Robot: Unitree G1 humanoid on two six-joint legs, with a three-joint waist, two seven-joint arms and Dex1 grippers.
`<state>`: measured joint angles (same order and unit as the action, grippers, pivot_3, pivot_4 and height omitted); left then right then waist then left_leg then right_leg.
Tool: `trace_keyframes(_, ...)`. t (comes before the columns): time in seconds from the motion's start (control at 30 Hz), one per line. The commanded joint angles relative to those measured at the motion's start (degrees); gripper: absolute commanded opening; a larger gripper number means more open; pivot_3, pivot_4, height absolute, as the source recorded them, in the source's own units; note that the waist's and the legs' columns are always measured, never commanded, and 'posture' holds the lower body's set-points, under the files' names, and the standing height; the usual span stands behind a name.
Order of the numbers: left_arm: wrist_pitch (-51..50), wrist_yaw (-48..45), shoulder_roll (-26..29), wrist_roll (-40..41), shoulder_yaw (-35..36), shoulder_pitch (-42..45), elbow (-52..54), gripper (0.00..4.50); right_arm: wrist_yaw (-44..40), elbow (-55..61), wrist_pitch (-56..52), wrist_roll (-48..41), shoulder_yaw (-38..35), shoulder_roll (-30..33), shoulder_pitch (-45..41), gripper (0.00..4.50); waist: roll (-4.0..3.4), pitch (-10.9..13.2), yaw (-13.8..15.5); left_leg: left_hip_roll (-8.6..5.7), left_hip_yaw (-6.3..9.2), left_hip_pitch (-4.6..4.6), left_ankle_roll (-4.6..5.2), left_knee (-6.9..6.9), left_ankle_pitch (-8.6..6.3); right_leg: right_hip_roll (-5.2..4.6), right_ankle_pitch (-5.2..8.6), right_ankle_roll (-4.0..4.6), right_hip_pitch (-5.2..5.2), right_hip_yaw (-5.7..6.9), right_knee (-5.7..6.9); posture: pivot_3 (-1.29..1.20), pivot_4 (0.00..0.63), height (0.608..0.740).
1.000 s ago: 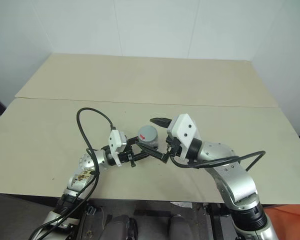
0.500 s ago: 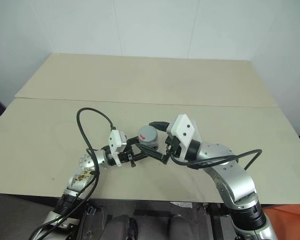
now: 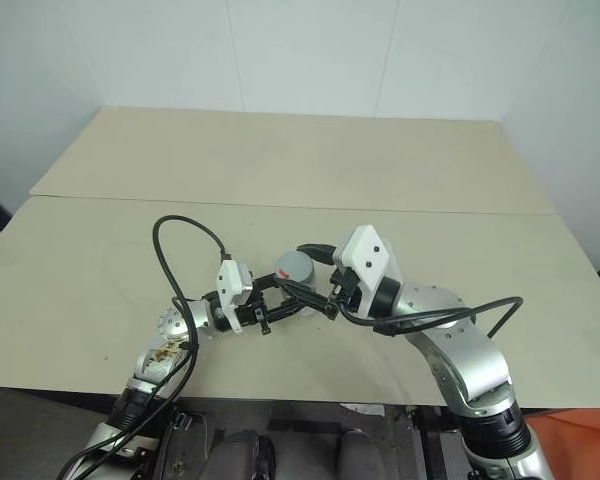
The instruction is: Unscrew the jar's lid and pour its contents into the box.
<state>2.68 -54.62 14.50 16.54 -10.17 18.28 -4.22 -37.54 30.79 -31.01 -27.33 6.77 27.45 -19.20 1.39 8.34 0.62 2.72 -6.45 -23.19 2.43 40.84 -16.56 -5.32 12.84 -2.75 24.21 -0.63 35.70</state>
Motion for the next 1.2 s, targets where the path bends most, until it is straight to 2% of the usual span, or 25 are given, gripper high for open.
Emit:
trace_keyframes(0.03,1.2,-0.5,0.0,0.0,-0.5,0.2,1.0,1.99,0.6,1.9,-2.4,-4.4,-3.5,-0.5,-2.1,3.26,0.00,0.0,0.0,0.00,0.00,0.00,0.00,0.00,0.00,0.00,0.00,0.00,0.00,0.00,0.00,0.00,0.150,0.740)
trace_keyframes(0.23,1.2,-0.7,0.0,-0.1,-0.5,0.1,1.0,1.99,2.2,1.9,-6.6,-10.5,-6.4,-1.5,-3.4,3.26,0.00,0.0,0.0,0.01,0.00,-0.01,0.00,-0.01,0.00,0.00,0.00,0.00,0.00,0.00,0.01,0.00,0.150,0.740)
trace_keyframes(0.33,1.0,-0.6,0.1,-0.2,-0.4,-0.1,1.5,1.99,6.4,0.8,-6.5,-11.0,-10.9,-2.1,-3.2,3.26,0.00,0.0,0.1,0.01,0.00,-0.01,0.01,0.00,0.00,-0.01,0.00,0.00,0.00,0.00,0.02,0.00,0.150,0.740)
trace_keyframes(0.53,1.0,-0.1,0.3,-0.2,0.0,-0.6,2.1,1.99,8.6,-3.3,-6.8,-6.2,-21.8,6.3,4.9,3.26,0.00,0.0,0.3,-0.02,-0.04,-0.06,0.05,0.00,-0.03,-0.04,0.00,0.00,-0.03,0.04,0.00,0.00,0.150,0.740)
trace_keyframes(0.7,1.2,-0.1,0.4,-0.2,0.1,0.0,1.2,1.99,7.7,-6.3,-7.1,-2.3,-25.3,12.8,14.0,3.26,-0.03,0.0,0.0,-0.02,-0.03,0.00,0.04,-0.02,-0.02,-0.02,0.00,0.00,-0.03,0.00,-0.04,0.00,0.150,0.740)
trace_keyframes(0.8,1.4,-0.1,0.1,-0.4,0.1,0.9,0.1,1.99,7.4,-7.2,-7.6,-1.1,-24.7,13.6,18.4,3.26,-0.08,-0.1,-0.2,-0.01,-0.01,0.08,0.03,-0.04,-0.02,0.01,0.00,-0.01,-0.06,-0.09,-0.03,0.00,0.150,0.740)
trace_keyframes(0.87,1.6,-0.2,0.0,-0.6,0.1,1.5,-0.5,1.99,6.9,-7.7,-6.0,2.3,-21.7,14.4,21.3,3.26,-0.10,-0.1,-0.2,-0.01,0.00,0.06,0.04,-0.04,-0.02,0.01,0.01,-0.01,-0.05,-0.09,-0.03,0.00,0.150,0.740)
trace_keyframes(1.13,1.8,0.1,0.0,-0.7,0.2,2.0,-1.0,1.99,8.7,-9.5,-14.8,3.4,-17.7,13.8,21.4,3.26,-0.12,-0.1,-0.2,-0.02,0.01,0.05,0.05,-0.03,-0.03,0.01,0.01,-0.02,-0.05,-0.12,-0.05,0.00,0.150,0.740)
trace_keyframes(1.2,1.9,0.4,0.1,-0.9,0.3,1.9,-0.9,1.99,6.9,-9.1,-15.9,3.0,-17.7,15.2,21.7,3.65,-0.11,-0.1,-0.1,-0.02,0.01,0.06,0.06,-0.03,-0.03,0.01,0.01,-0.02,-0.07,-0.12,-0.06,0.00,0.150,0.740)
